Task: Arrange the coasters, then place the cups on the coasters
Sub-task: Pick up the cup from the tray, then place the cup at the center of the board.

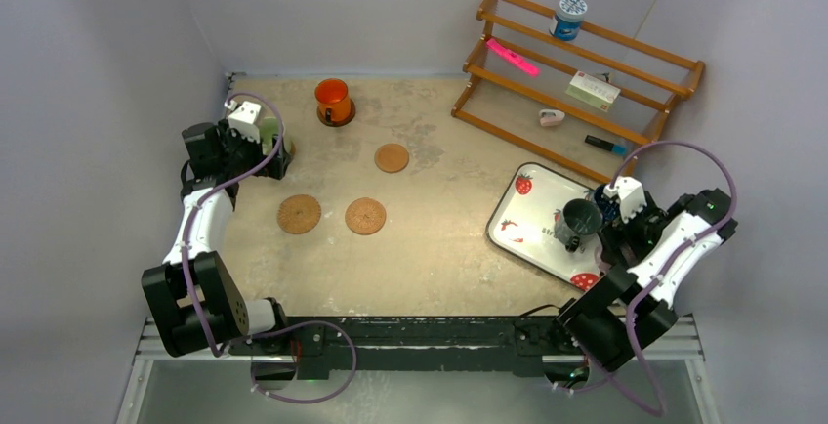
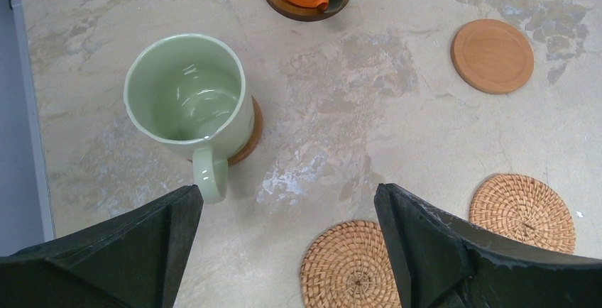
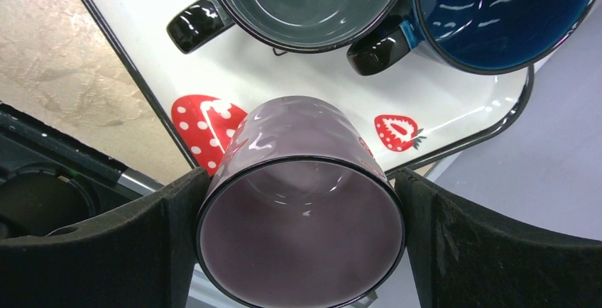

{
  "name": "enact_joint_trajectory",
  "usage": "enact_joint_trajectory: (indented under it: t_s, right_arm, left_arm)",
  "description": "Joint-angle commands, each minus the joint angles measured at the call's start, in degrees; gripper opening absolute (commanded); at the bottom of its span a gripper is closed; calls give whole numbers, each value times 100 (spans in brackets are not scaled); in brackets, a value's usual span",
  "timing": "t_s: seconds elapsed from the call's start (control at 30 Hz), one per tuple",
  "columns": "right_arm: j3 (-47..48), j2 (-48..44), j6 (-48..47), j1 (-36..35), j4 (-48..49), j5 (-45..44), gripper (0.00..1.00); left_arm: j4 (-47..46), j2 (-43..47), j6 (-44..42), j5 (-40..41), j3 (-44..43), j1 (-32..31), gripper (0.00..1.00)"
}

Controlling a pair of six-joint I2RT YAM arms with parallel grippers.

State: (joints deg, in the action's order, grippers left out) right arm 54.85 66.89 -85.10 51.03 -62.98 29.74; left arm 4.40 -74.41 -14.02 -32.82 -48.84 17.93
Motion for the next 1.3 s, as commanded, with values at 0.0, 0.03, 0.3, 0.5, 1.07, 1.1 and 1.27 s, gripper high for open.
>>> enact_joint_trajectory:
  t_s: [0.0,0.03,0.3,0.5,1.07,1.1,1.27]
  right_arm:
    - [670,-215,-75,1,-472,736,61]
    - [785,-201,18,-50,-493,804,60]
    - [1196,-56,1595,-1115,319,673,57]
    - [1677,183,2943,-2337,998,586,59]
    - [2588,2078,4866,-5881,2648,-653,59]
    - [2678,2220,4878,-6018,2670,-686,59]
    - [3210,3035,4928,-6727,2761,-944,60]
  left_arm:
    - [-199,41,52,-169,46,22,100]
    - [-190,41,52,-170,42,18,100]
    - [-189,67,52,-176,67,19,100]
    - [-192,67,78,-210,67,22,100]
    - [-220,52,57,-76,114,17,100]
    - [-221,38,57,-69,116,17,100]
    - [-255,23,49,-49,150,17,100]
